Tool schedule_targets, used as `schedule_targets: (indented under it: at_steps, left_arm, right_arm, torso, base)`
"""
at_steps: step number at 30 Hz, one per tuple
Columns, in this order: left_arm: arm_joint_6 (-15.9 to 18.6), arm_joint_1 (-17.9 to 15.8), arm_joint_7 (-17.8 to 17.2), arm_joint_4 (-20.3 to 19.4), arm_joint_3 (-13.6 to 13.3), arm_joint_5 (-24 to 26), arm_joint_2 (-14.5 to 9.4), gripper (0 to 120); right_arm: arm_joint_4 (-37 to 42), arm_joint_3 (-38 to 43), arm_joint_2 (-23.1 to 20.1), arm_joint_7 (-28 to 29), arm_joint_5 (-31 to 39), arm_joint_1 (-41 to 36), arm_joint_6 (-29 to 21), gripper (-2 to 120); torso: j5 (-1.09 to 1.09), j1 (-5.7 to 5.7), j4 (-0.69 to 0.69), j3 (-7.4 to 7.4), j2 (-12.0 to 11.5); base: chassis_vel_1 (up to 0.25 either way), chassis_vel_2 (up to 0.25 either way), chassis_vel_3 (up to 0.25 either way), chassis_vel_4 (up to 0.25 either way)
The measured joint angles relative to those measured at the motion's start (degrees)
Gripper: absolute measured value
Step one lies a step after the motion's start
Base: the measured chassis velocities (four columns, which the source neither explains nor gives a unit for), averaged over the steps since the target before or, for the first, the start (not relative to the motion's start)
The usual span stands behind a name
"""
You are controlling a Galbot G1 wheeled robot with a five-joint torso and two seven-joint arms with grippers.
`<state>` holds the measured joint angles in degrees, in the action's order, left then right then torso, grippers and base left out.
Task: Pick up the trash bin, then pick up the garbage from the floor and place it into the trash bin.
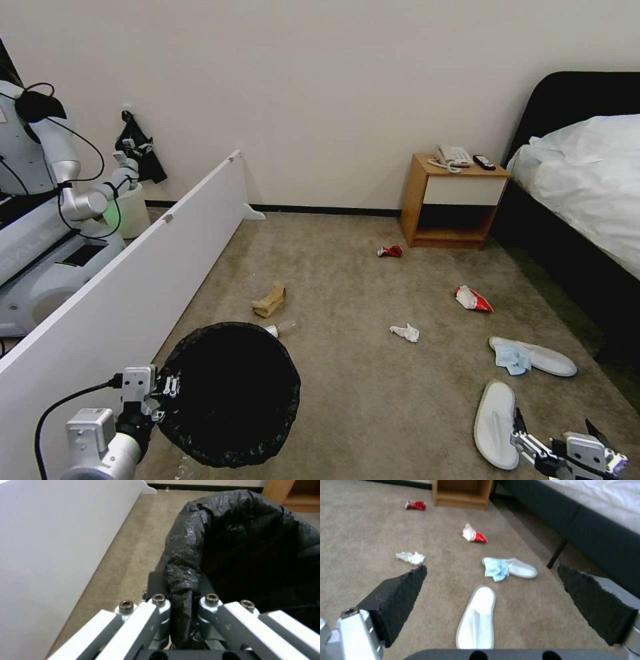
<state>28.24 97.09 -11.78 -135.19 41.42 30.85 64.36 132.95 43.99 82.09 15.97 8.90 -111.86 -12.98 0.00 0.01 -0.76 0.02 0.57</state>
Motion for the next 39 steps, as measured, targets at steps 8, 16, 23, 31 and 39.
schedule_targets:
  at_steps: [8, 16, 23, 31, 39]
  left_arm:
    - [0.2, -0.1, -0.2, 0.0, 0.2, 0.3, -0.1, 4]
    - [0.3, -0.1, -0.2, 0.0, 0.2, 0.5, -0.1, 4]
    - [0.5, -0.2, -0.3, -0.1, 0.2, 0.5, -0.2, 4]
    - [0.5, 0.0, -0.3, -0.2, 0.3, 0.6, -0.2, 4]
    - [0.5, 0.2, -0.3, -0.4, 0.3, 0.5, -0.2, 4]
  right_arm:
    - [0.1, -1.0, 0.1, 0.5, 2.7, 0.1, -4.1, 100]
    - [0.6, -0.9, 0.0, 2.3, 5.1, 0.1, -9.0, 100]
    - [0.5, -0.8, 0.0, 3.4, 6.2, 0.2, -11.2, 100]
    - [0.1, -0.7, 0.2, 5.1, 8.5, 0.3, -13.6, 100]
    - [-2.6, 0.5, 0.2, 3.7, 11.5, 2.6, -13.8, 100]
  torso:
    - [0.00, 0.00, 0.00, 0.00, 0.0]
    - [0.00, 0.00, 0.00, 0.00, 0.0]
    - [0.00, 0.00, 0.00, 0.00, 0.0]
    - [0.00, 0.00, 0.00, 0.00, 0.0]
    - [0.01, 0.00, 0.00, 0.00, 0.0]
  base:
    - [0.000, 0.000, 0.000, 0.000]
    - [0.000, 0.000, 0.000, 0.000]
    - [0.000, 0.000, 0.000, 0.000]
    - [0.000, 0.000, 0.000, 0.000]
    - [0.000, 0.000, 0.000, 0.000]
